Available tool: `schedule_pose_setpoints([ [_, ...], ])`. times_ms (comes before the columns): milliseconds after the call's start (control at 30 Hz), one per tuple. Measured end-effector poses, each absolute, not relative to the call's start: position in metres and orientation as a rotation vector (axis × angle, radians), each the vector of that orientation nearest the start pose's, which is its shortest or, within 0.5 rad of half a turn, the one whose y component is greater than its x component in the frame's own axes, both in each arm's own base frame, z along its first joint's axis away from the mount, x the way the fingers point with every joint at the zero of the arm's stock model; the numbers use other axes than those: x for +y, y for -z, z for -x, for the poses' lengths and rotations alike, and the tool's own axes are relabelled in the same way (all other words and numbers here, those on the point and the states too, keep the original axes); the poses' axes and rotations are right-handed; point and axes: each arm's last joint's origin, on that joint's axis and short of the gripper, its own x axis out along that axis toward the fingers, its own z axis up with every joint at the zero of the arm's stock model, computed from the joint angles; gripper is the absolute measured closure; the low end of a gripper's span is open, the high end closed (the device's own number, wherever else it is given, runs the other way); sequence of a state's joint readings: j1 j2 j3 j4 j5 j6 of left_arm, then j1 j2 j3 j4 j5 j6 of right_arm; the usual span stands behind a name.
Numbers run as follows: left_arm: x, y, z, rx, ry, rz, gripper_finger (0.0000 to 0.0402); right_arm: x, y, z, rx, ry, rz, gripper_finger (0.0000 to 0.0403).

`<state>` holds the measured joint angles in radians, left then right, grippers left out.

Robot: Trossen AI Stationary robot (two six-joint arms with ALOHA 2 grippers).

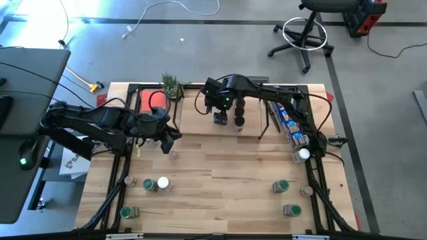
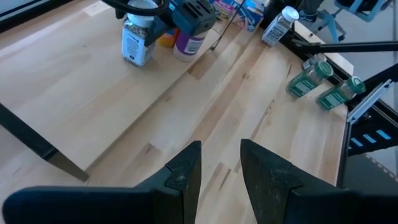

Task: Shelf spices
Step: Put the white seasoning bottle on the shelf

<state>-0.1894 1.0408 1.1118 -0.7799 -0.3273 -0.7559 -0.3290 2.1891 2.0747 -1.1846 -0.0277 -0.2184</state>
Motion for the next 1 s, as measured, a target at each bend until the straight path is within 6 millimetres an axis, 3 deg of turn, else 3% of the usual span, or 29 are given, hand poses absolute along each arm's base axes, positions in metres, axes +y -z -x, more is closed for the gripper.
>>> schedule_pose_setpoints([
  [167,-0.028,-0.346,-0.198,0.594,-0.392,0.540,0.0296,-0.144,-0.265,-0.426,1.269,0.132,-0.054,0.0123],
  [267,-0.028,-0.346,-0.198,0.585,-0.407,0.533,0.0295,-0.144,-0.283,-0.427,1.206,0.167,-0.076,0.0122],
  [367,-0.027,-0.346,-0.198,0.580,-0.419,0.529,0.0293,-0.143,-0.312,-0.425,1.121,0.212,-0.107,0.0122],
  [500,-0.027,-0.346,-0.198,0.577,-0.423,0.526,0.0289,-0.132,-0.363,-0.408,0.997,0.317,-0.121,0.0122],
  [700,-0.023,-0.348,-0.201,0.569,-0.402,0.447,0.0288,-0.082,-0.427,-0.364,0.863,0.499,-0.060,0.0121],
  [833,-0.009,-0.348,-0.219,0.518,-0.387,0.410,0.0288,-0.040,-0.448,-0.334,0.849,0.562,-0.108,0.0121],
  [1000,0.016,-0.335,-0.256,0.518,-0.312,0.372,0.0288,0.011,-0.458,-0.302,0.821,0.691,-0.198,0.0121],
])
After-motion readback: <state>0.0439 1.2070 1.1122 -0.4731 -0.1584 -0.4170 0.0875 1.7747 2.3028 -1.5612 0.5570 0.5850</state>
